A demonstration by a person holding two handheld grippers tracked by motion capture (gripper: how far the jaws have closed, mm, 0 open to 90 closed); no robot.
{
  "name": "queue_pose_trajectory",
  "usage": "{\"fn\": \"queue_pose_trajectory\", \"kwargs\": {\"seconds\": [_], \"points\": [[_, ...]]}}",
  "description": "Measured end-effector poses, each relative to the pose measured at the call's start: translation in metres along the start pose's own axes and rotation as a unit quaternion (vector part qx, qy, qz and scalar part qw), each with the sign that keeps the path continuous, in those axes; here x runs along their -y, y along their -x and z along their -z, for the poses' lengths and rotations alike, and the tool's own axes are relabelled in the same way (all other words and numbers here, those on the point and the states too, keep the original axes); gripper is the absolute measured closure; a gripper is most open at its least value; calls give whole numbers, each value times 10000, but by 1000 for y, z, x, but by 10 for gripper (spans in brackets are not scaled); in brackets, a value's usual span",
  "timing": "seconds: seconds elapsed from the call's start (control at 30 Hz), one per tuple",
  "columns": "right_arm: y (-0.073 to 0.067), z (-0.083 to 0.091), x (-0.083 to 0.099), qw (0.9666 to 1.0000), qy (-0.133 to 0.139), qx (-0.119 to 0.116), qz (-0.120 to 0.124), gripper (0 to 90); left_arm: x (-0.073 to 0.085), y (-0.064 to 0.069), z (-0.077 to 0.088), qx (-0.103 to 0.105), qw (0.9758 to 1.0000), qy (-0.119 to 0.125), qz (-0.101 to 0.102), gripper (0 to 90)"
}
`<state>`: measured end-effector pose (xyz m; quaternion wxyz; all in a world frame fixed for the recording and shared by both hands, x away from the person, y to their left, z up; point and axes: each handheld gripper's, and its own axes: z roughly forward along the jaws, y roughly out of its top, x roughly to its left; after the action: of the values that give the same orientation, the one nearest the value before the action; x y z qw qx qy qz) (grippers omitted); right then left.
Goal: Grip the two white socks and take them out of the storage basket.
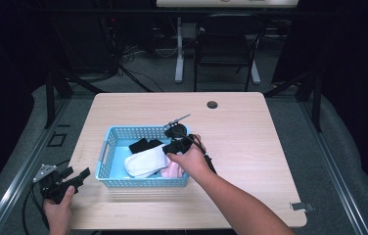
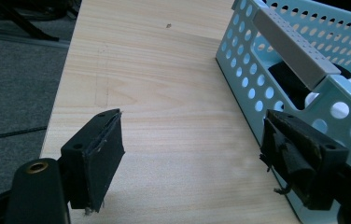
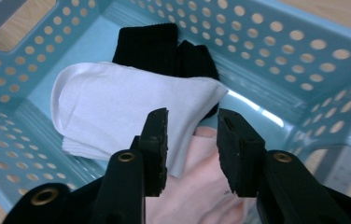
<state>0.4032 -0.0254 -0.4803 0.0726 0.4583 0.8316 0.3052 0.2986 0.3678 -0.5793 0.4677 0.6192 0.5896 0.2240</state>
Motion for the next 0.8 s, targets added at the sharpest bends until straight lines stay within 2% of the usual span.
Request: {"fn": "queue_pose_trajectory", "kwargs": {"seconds": [0.2, 0.23, 0.43, 0.6, 0.8], "points": [[-4, -17, -5, 9994, -323, -65, -124, 660, 0, 0, 0, 11, 10000, -16, -7, 210], [-4, -18, -6, 9988, -474, -55, -146, 661, 0, 0, 0, 11, 10000, -16, -7, 210], [-2, -30, -7, 9963, -708, -208, -450, 668, 0, 0, 0, 19, 10000, -12, -11, 211], [-1, -38, -7, 9943, -929, -204, -477, 682, 0, 0, 0, 22, 10000, 23, 4, 211], [-2, -48, -7, 9930, -1056, -177, -504, 721, 0, 0, 0, 24, 10000, 24, -2, 211]]}}
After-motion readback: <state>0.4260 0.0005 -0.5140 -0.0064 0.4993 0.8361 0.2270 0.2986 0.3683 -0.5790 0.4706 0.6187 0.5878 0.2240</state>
